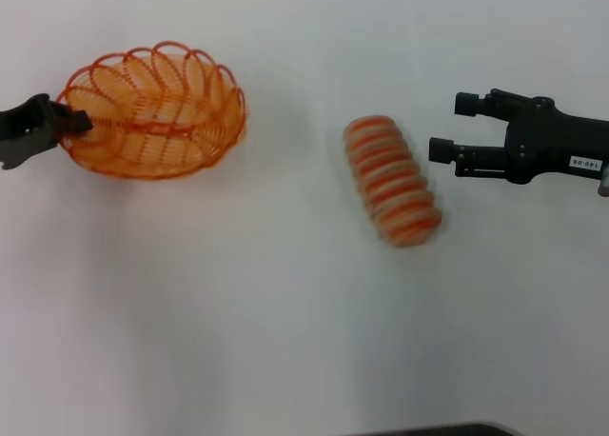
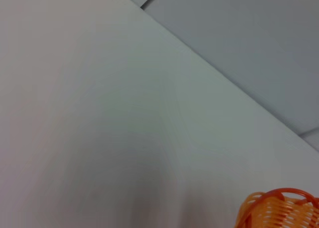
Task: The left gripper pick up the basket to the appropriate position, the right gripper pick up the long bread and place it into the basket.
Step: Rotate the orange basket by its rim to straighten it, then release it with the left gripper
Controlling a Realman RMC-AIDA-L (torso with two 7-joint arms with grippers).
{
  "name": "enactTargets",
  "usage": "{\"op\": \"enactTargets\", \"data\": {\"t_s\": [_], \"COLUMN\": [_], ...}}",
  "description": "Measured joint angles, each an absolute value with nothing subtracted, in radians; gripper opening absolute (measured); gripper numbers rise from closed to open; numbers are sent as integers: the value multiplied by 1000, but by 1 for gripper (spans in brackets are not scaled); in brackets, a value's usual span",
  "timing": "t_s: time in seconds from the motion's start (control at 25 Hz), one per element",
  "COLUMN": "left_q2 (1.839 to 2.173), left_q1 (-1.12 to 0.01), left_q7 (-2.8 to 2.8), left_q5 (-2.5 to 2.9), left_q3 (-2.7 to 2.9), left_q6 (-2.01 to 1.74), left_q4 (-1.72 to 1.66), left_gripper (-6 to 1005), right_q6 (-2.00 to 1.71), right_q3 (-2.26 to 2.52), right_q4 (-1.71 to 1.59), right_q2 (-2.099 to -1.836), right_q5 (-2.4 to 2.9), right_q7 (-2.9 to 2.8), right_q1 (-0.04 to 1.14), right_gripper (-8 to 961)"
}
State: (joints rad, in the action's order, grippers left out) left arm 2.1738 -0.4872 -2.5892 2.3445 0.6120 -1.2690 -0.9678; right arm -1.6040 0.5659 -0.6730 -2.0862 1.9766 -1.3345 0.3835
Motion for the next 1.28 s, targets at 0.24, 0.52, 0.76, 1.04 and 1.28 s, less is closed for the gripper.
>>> {"op": "enactTargets", "data": {"t_s": [0.24, 0.52, 0.76, 1.04, 1.28], "left_q2": [2173, 2172, 2173, 2174, 2174], "left_q1": [-492, -476, -478, -475, -471], "left_q7": [-2592, -2615, -2617, -2617, -2614], "left_q5": [2331, 2322, 2320, 2310, 2301], "left_q3": [687, 697, 708, 725, 767], "left_q6": [-1213, -1174, -1154, -1128, -1104], "left_q4": [-919, -926, -919, -910, -903], "left_gripper": [71, 70, 70, 71, 70], "right_q6": [-1603, -1600, -1589, -1584, -1579], "right_q3": [566, 566, 567, 566, 566], "right_q4": [-661, -661, -660, -660, -660], "right_q2": [-2086, -2086, -2086, -2086, -2086], "right_q5": [1963, 1962, 1961, 1961, 1961], "right_q7": [-1330, -1334, -1334, -1334, -1335], "right_q1": [386, 393, 404, 407, 410], "right_gripper": [904, 902, 900, 899, 897]}}
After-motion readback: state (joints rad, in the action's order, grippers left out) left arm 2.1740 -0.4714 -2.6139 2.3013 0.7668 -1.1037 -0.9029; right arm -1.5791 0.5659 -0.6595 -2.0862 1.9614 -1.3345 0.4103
